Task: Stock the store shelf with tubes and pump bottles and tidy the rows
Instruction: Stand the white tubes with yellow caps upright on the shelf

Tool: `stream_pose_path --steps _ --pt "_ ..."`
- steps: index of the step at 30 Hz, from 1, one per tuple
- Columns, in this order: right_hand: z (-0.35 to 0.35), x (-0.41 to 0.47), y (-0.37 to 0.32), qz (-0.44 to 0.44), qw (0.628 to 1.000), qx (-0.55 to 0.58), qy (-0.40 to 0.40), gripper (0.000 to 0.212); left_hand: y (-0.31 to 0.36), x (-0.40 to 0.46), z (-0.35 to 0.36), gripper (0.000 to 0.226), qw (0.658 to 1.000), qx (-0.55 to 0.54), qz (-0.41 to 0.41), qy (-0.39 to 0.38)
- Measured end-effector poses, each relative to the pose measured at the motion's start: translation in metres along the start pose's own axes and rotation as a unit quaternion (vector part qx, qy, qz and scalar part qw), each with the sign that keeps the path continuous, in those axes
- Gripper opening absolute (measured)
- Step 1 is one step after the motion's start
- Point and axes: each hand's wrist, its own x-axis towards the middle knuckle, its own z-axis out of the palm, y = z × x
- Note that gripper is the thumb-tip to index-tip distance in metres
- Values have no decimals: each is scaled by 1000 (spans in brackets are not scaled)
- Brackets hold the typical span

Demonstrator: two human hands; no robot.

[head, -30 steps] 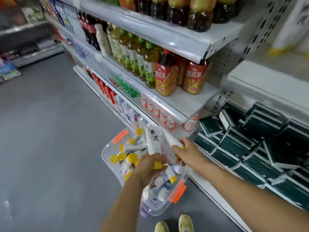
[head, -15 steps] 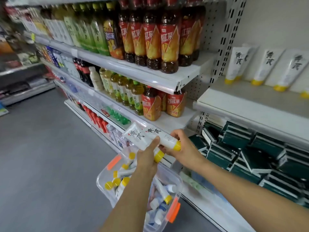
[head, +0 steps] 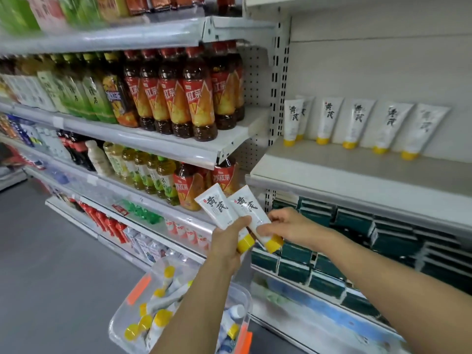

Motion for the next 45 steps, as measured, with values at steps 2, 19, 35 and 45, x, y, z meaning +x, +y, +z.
stream_pose_path --steps 2,19,35,45 --pt "-15 -4 5 3 1000 -5 21 29 -2 3 17 23 1000 19 -6 -24" --pt "-149 15 3 -123 969 31 211 33 9 69 172 30 994 59 20 -90" --pt "-248 125 15 -76 929 -76 354 41 17 138 219 24 995 56 -23 -76" --pt "-256 172 19 -74 916 -127 372 44 22 159 227 41 997 39 -17 -58"
